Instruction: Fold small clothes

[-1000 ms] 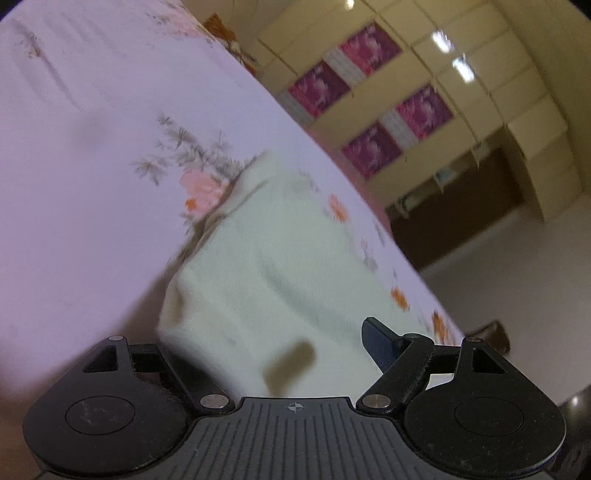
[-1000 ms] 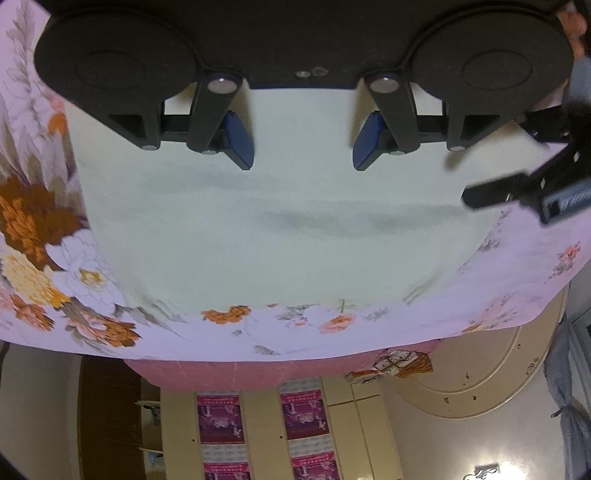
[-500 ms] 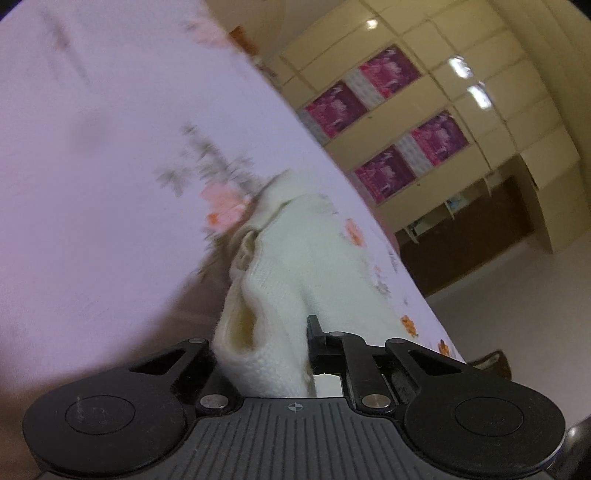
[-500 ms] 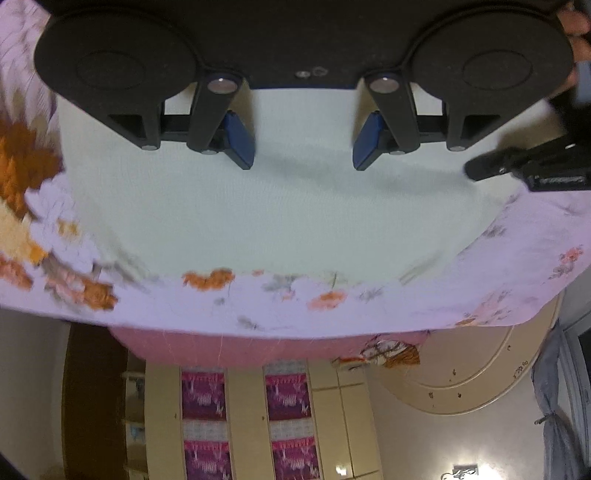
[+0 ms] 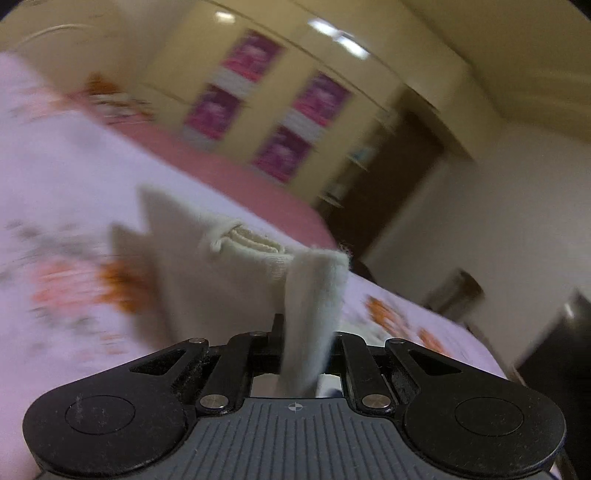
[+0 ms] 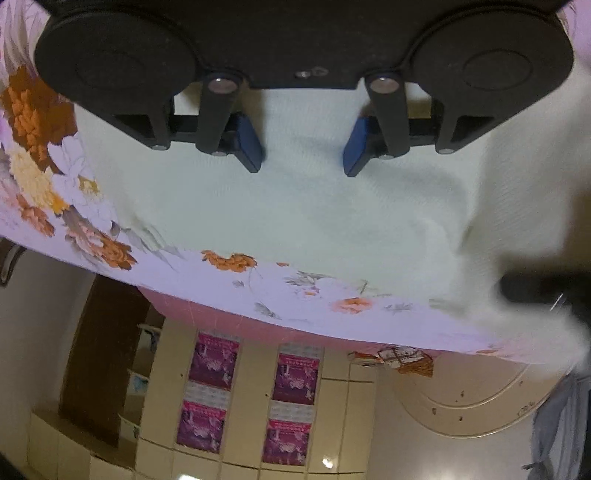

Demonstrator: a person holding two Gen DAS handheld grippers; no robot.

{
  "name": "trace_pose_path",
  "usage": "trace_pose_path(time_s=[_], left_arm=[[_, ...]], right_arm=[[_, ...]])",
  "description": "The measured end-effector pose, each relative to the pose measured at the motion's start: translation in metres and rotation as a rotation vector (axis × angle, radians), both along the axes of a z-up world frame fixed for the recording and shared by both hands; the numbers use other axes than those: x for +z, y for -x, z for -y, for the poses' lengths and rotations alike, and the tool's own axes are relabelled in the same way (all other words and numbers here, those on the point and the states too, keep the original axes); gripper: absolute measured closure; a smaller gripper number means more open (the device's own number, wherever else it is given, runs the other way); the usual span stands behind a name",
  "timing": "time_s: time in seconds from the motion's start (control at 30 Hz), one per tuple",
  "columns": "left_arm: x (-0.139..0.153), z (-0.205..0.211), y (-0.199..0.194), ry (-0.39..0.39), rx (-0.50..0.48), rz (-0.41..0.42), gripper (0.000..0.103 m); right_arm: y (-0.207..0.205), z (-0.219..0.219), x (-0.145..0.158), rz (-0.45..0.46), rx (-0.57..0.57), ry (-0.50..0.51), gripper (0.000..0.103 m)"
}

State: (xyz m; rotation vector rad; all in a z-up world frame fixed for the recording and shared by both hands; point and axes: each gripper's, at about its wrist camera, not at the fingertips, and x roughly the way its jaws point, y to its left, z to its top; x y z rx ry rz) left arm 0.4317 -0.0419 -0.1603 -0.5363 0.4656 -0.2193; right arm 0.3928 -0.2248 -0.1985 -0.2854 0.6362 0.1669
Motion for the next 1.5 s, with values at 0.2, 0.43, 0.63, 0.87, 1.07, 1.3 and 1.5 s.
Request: trace_pose_path(time_s=[0.2, 0.43, 0.63, 0.87, 1.07, 1.3, 1.5], left_arm=[[-0.003, 0.073, -0.027, -0.05, -0.248, -0.038, 0.093], [-0.028, 0.096, 0.001, -0.102, -0.372, -0.139, 0.093], [-0.015, 0.073, 0.03, -0.136, -0.388, -0.153, 0.092], [0.0, 0.003, 0.015, -0.148, -0.134, -0.142, 0.063], [-0.015, -0.014, -0.035, -0.163, -0.022, -0.178, 0.061], [-0.028, -0.008, -0.054, -0.172, -0.013, -0.184, 0.061], [-0.028, -0.003, -0.058, -0.193, -0.008, -0.175, 0.061]], right_arm=[[0.013, 0.088, 0.042, -0.055, -0.154, -0.347, 0.054], [0.036, 0.168, 0.052, -0.125, -0.243, -0.626, 0.053], [0.008, 0.147, 0.042, -0.25, -0.133, -0.778, 0.039], [-0.027, 0.116, 0.029, -0.304, -0.072, -0.737, 0.039], [-0.056, 0.114, 0.027, -0.303, -0.047, -0.754, 0.039], [-0.055, 0.092, 0.025, -0.38, 0.067, -0.73, 0.065], [-0.061, 0.08, 0.035, -0.321, 0.073, -0.697, 0.088]])
